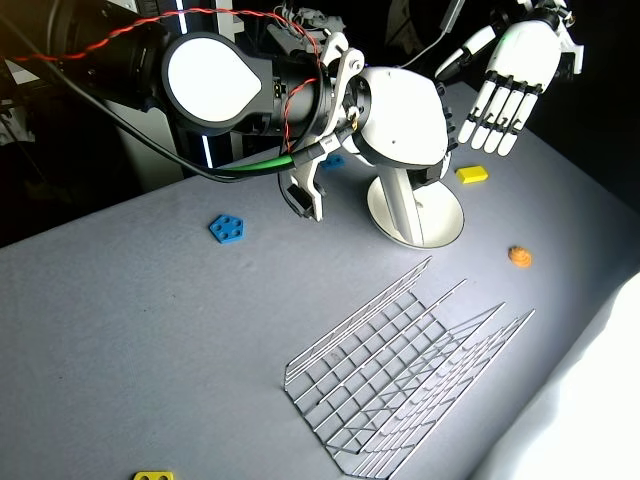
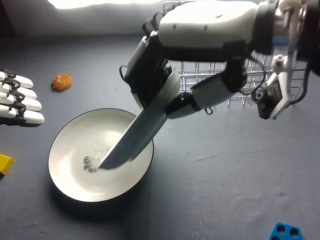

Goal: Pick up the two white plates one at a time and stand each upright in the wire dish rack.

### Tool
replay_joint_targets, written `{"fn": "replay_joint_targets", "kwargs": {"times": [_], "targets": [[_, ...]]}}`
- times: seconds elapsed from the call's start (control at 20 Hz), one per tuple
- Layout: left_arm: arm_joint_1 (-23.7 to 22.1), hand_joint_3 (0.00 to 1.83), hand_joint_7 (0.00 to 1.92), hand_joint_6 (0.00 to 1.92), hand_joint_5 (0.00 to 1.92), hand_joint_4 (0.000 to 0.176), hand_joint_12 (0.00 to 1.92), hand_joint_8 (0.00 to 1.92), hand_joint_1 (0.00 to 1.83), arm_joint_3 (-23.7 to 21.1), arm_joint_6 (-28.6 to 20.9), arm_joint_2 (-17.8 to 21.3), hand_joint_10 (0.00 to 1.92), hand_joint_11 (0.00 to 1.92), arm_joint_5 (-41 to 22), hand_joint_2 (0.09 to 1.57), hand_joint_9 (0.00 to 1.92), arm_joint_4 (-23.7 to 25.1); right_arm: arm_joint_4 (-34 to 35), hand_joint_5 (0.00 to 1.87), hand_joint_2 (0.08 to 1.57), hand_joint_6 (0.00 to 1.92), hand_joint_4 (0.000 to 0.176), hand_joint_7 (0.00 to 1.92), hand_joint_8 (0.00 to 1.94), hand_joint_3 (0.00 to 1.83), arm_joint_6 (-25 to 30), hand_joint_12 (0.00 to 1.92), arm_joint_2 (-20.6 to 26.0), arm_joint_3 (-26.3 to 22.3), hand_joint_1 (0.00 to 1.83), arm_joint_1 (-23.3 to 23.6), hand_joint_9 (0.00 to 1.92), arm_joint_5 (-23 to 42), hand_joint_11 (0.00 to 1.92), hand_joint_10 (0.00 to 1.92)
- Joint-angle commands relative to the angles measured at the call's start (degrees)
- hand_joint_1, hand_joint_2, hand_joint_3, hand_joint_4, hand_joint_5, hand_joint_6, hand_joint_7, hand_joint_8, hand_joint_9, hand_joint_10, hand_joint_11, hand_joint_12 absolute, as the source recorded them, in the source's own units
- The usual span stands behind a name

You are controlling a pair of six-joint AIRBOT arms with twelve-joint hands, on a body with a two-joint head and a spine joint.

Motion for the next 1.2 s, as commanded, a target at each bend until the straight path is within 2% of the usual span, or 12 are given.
{"fn": "replay_joint_targets", "kwargs": {"times": [0.0,0.35,0.6,0.7,0.8,0.85,1.15], "targets": [[-0.39,0.00,0.06,0.00,0.05,0.000,0.01,0.01,0.00,0.50,-0.55,0.82,0.01,0.01,-1.32,1.04,0.05,-4.23,2.21,0.91,1.11,1.05,0.000,1.00,0.91,0.00,1.80,0.95,0.46,-0.30,1.37,1.31,0.95,6.48,0.83,1.11],[-0.12,0.00,0.04,0.01,0.04,0.000,0.00,0.01,0.00,1.45,-1.07,0.39,0.01,0.01,-1.32,1.04,0.04,-4.79,-3.91,0.93,1.10,1.02,0.000,1.03,0.87,0.00,12.60,0.95,3.53,-0.12,1.38,4.37,0.94,13.16,0.81,1.11],[0.01,0.00,0.05,0.01,0.05,0.000,0.01,0.01,0.00,1.60,-1.06,0.27,0.01,0.01,-1.32,1.04,0.04,-4.80,-3.88,0.93,1.10,1.02,0.000,1.05,0.84,0.00,18.77,0.93,3.95,1.86,1.38,6.01,0.96,9.21,0.85,1.09],[0.00,0.00,0.05,0.00,0.04,0.000,0.00,0.01,0.00,1.55,-1.06,0.25,0.01,0.00,-1.32,1.04,0.04,-4.81,-3.85,0.93,1.10,1.01,0.000,1.03,0.86,0.00,21.71,0.93,4.17,3.26,1.38,6.75,0.96,9.13,0.85,1.10],[-0.07,0.00,0.06,0.01,0.06,0.000,0.01,0.01,0.00,1.54,-1.06,0.19,0.01,0.02,-1.32,1.04,0.05,-4.81,-3.81,0.94,1.09,0.99,0.000,1.06,0.81,0.00,24.60,0.93,4.43,4.82,1.38,7.51,0.98,8.94,0.87,1.07],[-0.08,0.00,0.06,0.01,0.06,0.000,0.01,0.01,0.00,1.55,-1.05,0.17,0.01,0.02,-1.32,1.04,0.05,-4.81,-3.66,0.92,1.10,1.01,0.000,1.04,0.85,0.00,26.46,0.94,4.56,5.76,1.38,8.02,0.96,8.88,0.85,1.10],[-0.36,0.00,0.05,0.00,0.05,0.000,0.00,0.00,0.00,1.71,-0.86,-0.05,0.00,0.00,-1.32,1.03,0.04,-4.80,-2.07,0.90,1.11,1.06,0.000,1.03,0.86,0.00,30.84,0.95,5.76,8.76,1.38,10.83,0.95,5.54,0.83,1.12]]}}
